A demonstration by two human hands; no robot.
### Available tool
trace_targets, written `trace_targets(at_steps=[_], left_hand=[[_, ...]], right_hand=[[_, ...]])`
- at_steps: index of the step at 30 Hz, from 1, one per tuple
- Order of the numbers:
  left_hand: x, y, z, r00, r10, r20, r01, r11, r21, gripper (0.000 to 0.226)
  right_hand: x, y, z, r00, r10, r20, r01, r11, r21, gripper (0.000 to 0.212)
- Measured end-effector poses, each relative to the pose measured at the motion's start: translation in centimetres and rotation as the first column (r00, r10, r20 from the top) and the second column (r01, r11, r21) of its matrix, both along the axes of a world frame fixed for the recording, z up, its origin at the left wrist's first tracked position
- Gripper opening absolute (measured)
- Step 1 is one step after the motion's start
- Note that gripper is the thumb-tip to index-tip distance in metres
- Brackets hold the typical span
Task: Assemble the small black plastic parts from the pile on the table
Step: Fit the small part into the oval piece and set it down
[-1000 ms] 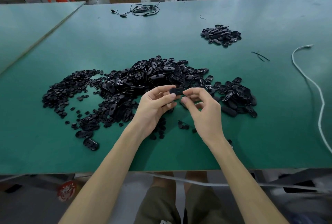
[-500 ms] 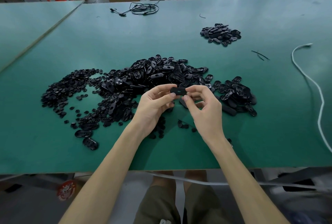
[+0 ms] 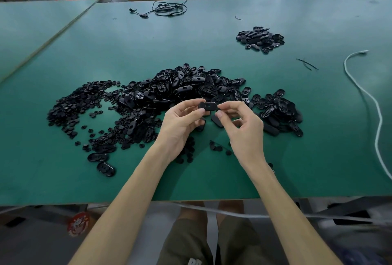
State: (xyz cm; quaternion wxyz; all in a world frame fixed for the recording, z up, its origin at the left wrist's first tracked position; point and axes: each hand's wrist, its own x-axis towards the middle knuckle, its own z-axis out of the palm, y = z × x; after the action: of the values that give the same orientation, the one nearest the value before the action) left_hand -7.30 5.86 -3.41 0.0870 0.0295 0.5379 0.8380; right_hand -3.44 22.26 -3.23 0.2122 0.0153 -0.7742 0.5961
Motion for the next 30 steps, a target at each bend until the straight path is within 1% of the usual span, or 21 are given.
trace_targets(at_steps=[6, 9, 12, 18, 30], left_hand=[[0.27, 0.10, -0.05, 0.998, -0.033, -0.046, 0.028, 0.994, -0.103, 0.026], [0.46, 0.14, 0.12, 0.996, -0.062, -0.068, 0.052, 0.988, -0.143, 0.024], [0.64, 0.16, 0.27, 0.994, -0.073, -0.080, 0.059, 0.983, -0.172, 0.024], [0.68, 0.26, 0.38, 0.994, -0.068, -0.081, 0.052, 0.981, -0.187, 0.024], [0.73, 0.25, 0.47, 0.991, -0.075, -0.112, 0.052, 0.978, -0.201, 0.025]], right_hand=[[0.20, 0.05, 0.14, 1.000, -0.021, -0.018, 0.021, 1.000, -0.003, 0.007], [0.19, -0.03, 0.22, 0.998, -0.034, -0.056, 0.037, 0.997, 0.066, 0.011], [0.05, -0.06, 0.16, 0.997, -0.049, -0.060, 0.056, 0.991, 0.125, 0.011], [-0.12, -0.14, -0.17, 0.996, -0.060, -0.070, 0.074, 0.972, 0.223, 0.006], [-0.19, -0.06, -0.38, 0.987, -0.063, -0.145, 0.099, 0.962, 0.256, 0.006]])
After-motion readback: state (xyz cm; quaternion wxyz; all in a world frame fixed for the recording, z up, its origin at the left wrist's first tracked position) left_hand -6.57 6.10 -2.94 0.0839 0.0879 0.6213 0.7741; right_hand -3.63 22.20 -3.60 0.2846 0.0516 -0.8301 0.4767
